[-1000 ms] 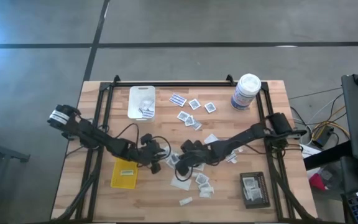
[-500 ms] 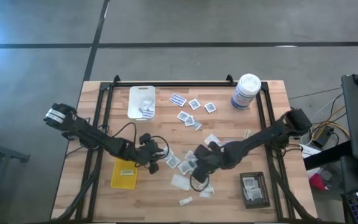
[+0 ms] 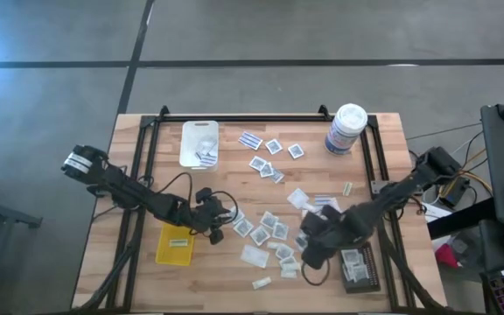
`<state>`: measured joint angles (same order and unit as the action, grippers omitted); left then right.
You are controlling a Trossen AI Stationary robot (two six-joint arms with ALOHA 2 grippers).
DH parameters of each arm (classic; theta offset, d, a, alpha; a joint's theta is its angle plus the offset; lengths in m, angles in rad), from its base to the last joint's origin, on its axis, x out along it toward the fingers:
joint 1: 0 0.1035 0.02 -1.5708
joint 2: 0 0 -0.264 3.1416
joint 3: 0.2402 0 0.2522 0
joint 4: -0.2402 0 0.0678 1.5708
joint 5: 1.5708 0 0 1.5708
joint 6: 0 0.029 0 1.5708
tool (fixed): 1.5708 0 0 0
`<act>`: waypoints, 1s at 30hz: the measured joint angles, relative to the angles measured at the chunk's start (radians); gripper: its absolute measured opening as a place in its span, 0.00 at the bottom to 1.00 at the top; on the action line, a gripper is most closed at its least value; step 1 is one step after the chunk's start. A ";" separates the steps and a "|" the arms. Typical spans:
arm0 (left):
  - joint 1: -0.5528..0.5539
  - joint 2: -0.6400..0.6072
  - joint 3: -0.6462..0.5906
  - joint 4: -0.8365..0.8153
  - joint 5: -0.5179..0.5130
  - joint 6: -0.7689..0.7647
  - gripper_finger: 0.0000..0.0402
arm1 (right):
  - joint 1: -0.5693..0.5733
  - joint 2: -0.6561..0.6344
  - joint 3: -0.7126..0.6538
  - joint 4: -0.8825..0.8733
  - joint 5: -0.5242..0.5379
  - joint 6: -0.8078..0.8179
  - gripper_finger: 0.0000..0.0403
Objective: Pick & Place First Aid Supplies
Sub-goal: Put the towelette pack into the black bin
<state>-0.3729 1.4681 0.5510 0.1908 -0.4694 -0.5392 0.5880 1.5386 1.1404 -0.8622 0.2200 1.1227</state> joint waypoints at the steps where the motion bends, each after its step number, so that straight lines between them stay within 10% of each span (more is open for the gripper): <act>1: 0.000 0.000 0.000 0.000 0.000 0.000 0.23 | 0.013 -0.005 0.000 -0.022 -0.013 0.016 0.02; 30: 0.000 0.000 0.000 -0.001 0.000 0.004 0.23 | 0.349 -0.052 0.000 -0.289 -0.223 0.606 0.02</act>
<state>-0.3730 1.4677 0.5510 0.1898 -0.4690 -0.5350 0.9368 1.4870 1.1404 -1.1509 -0.0027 1.7288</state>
